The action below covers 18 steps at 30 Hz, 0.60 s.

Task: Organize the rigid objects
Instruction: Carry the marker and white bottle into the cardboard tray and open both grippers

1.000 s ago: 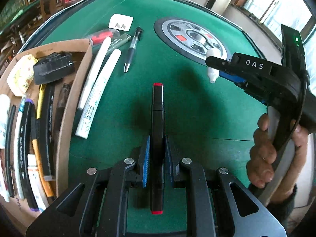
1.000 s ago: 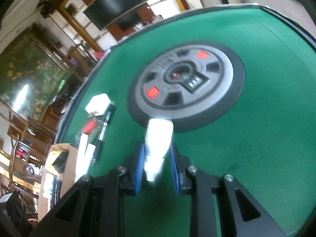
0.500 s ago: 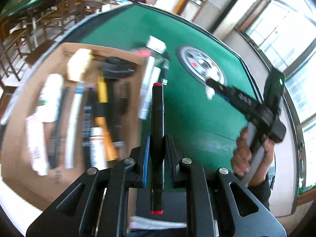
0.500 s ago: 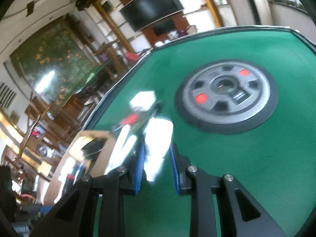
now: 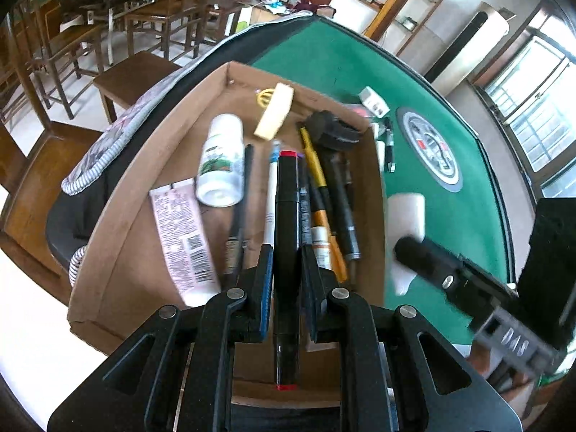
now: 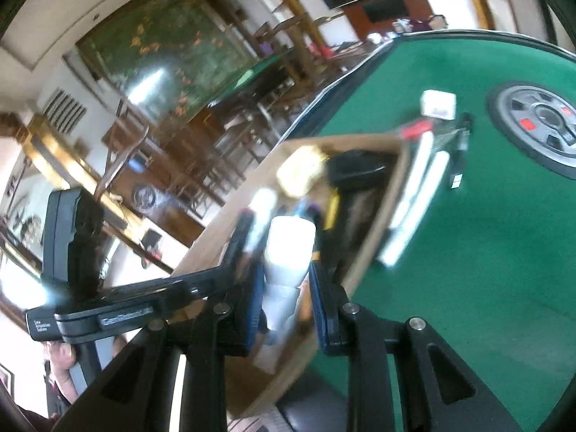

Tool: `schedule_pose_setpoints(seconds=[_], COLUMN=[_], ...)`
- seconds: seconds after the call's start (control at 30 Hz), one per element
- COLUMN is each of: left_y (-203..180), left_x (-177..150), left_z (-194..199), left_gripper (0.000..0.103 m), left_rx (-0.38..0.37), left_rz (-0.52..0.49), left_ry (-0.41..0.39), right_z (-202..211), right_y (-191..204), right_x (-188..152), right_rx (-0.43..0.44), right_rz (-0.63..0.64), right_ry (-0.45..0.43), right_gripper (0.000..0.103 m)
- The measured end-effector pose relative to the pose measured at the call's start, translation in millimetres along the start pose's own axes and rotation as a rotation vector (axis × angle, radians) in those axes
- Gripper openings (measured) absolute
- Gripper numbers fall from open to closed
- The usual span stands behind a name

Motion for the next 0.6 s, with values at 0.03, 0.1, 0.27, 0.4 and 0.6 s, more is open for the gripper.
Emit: schedule_pose_setpoints(seconds=[0.03,0.1,0.27,0.4,0.6], left_y=[3.1,7.4,11.4,11.3,10.2], left_x=[-0.9,-1.3,-2.1,-3.2,-3.5], left_z=[-2.2,-5.3,-15.2,-22.2,-25.9], left_gripper=[0.014,0.014,0.014,0.014,0.015], left_rx=[0.004,0.0,0.011,0.02,0.035], left_rz=[0.003,0.006,-0.007,-0.025,-0.049], left_ry=[0.006,0.015,0.043,0.063,0.069], right_z=[-6.6,-19.1,-29.9,-33.5,-43.2], right_y=[4.3,9.3,11.9,16.6,25.4], right_x=[-3.2,-11.7,-21.3,-23.0,-30.0], right_rx=[-0.016,-0.047,-0.121,-0.176,-0.23], right_rz=[0.01,0.019,0.038,0.078,0.121], right_ry=[0.021,0.068,0.103,0.106,0.121], right_gripper=[0.025,0.025,0.025,0.025,0.025])
Point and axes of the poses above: each gripper's, at about its wrist camera, not at the fingertips, and z roughly against the way its jaws point, y to its left, x to its top, the point moved 3 cm from there along -z, roughly the way its jaws point, and after that the axes turned 4 degrees about -y, right-handed, at the moved point
